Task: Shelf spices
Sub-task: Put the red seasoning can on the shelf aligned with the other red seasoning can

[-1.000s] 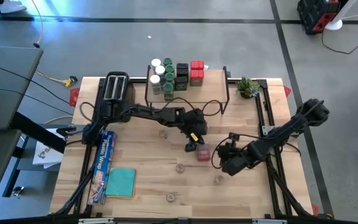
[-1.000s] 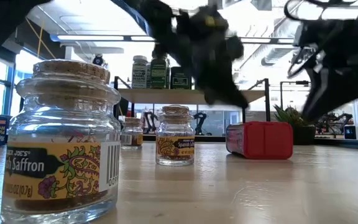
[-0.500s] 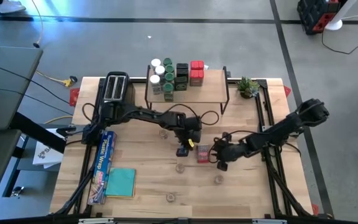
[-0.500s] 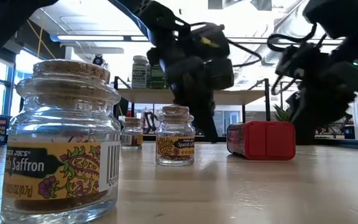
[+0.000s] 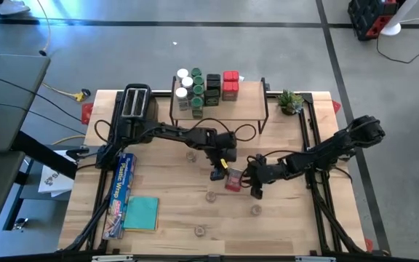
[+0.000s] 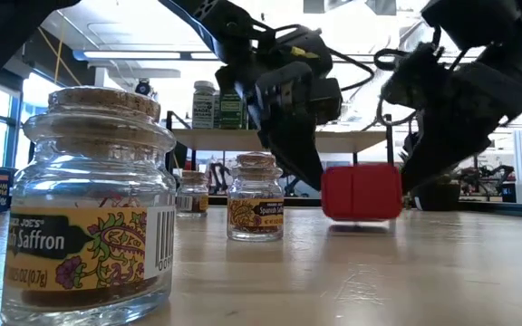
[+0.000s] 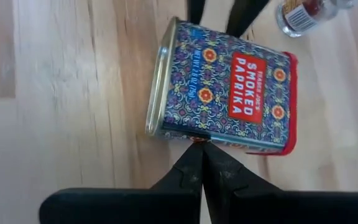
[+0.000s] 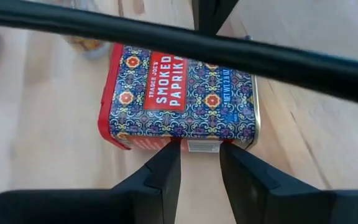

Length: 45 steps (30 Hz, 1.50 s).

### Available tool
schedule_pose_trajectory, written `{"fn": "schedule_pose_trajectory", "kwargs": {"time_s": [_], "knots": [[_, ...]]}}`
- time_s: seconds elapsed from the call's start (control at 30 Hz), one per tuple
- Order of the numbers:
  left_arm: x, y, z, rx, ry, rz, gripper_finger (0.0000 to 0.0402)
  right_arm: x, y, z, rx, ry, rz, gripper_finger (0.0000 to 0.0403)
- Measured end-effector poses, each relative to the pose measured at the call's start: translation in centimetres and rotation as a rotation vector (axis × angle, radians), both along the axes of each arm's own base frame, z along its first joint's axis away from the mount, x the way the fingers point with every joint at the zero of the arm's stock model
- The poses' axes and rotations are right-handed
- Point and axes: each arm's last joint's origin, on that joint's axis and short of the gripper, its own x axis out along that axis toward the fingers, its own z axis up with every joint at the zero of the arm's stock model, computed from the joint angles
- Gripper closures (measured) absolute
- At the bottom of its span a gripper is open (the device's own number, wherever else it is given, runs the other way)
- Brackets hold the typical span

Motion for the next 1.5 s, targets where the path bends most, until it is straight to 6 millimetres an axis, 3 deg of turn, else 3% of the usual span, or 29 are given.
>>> {"fn": "schedule_pose_trajectory", "kwargs": {"time_s": [0.27,0.4,0.57,0.73,0.93,1.1,1.2,1.5], "knots": [[-0.2,-0.1,2.2,-0.196,0.006,0.038,0.0401,0.2,0.2,0.3,0.194,-0.007,-0.134,0.0297],[-0.3,-0.5,2.3,-0.303,0.032,-0.002,0.0401,0.1,-0.1,1.0,0.231,-0.047,-0.220,0.0297],[-0.5,-1.3,1.8,-0.265,0.079,0.024,0.0401,0.3,-0.2,2.6,0.253,-0.137,-0.289,0.0297],[-0.8,-1.1,1.6,-0.174,0.117,0.088,0.0401,0.0,-0.3,2.3,0.196,-0.101,-0.264,0.0297],[-0.6,-2.0,1.9,-0.166,0.075,0.053,0.0401,-1.0,1.2,2.9,0.036,-0.102,-0.061,0.0297],[0.3,-2.8,2.3,-0.118,-0.033,0.049,0.0401,-2.5,4.1,3.4,-0.223,-0.124,0.305,0.0297],[0.6,-2.3,2.2,-0.109,-0.062,0.073,0.0401,-3.0,5.2,2.9,-0.279,-0.106,0.477,0.0297],[0.9,-1.0,0.1,-0.120,0.001,0.133,0.0401,-2.8,5.7,1.6,-0.308,-0.062,0.548,0.0268]]}}
